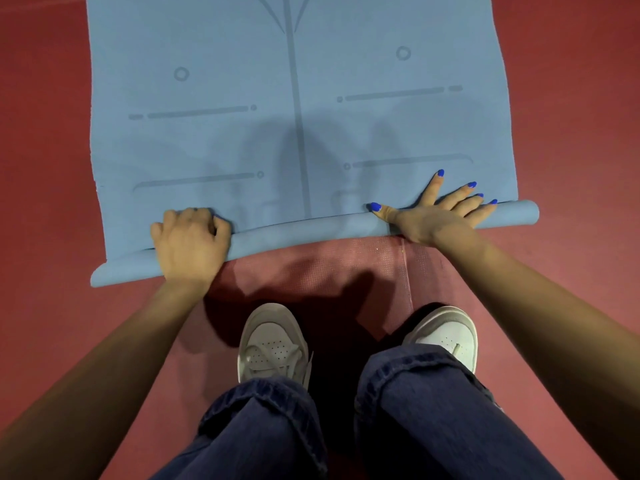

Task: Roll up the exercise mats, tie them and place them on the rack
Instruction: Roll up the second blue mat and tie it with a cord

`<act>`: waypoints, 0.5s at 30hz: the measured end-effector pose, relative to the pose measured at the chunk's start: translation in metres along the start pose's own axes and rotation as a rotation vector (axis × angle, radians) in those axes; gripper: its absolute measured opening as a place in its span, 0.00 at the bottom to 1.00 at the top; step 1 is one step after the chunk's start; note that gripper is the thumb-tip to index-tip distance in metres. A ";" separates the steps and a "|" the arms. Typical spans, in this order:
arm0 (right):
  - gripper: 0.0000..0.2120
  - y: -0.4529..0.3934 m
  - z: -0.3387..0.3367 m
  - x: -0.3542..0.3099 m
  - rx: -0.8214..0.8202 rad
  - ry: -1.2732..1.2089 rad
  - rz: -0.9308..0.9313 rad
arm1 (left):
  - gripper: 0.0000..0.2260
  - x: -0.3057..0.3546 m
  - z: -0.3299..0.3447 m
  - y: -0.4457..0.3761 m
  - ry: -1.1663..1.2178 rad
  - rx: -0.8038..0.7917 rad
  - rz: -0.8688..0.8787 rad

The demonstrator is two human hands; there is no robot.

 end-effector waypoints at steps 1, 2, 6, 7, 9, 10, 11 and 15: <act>0.61 0.000 0.000 0.000 0.011 -0.003 0.000 | 0.15 -0.001 0.001 -0.004 -0.014 0.022 0.050; 0.61 0.000 0.001 0.000 0.024 -0.007 -0.002 | 0.15 -0.002 0.002 -0.008 -0.005 0.029 0.086; 0.63 -0.003 0.008 0.002 0.072 -0.023 -0.030 | 0.16 -0.007 0.002 -0.012 0.069 0.069 0.217; 0.63 -0.003 0.008 0.002 0.075 -0.025 -0.032 | 0.16 -0.009 0.001 -0.011 0.067 0.097 0.290; 0.63 -0.003 0.006 0.002 0.061 -0.024 -0.032 | 0.14 -0.013 -0.001 -0.008 0.031 0.143 0.472; 0.63 -0.002 0.004 0.002 0.050 -0.024 -0.027 | 0.14 -0.018 -0.002 -0.005 -0.010 0.152 0.545; 0.63 -0.002 0.003 0.002 0.040 -0.022 -0.022 | 0.13 -0.025 -0.002 -0.002 -0.062 0.158 0.579; 0.63 -0.002 0.000 0.001 0.015 -0.007 -0.012 | 0.14 -0.069 -0.002 0.013 -0.234 0.142 0.444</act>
Point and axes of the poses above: each hand's wrist, its own y-axis away from the middle knuckle, its own z-axis out of the palm, x = y × z, the point moved 1 cm from there along -y, towards the middle knuckle, and after that the axes turned 1 degree about -x, right-handed, at the moved point
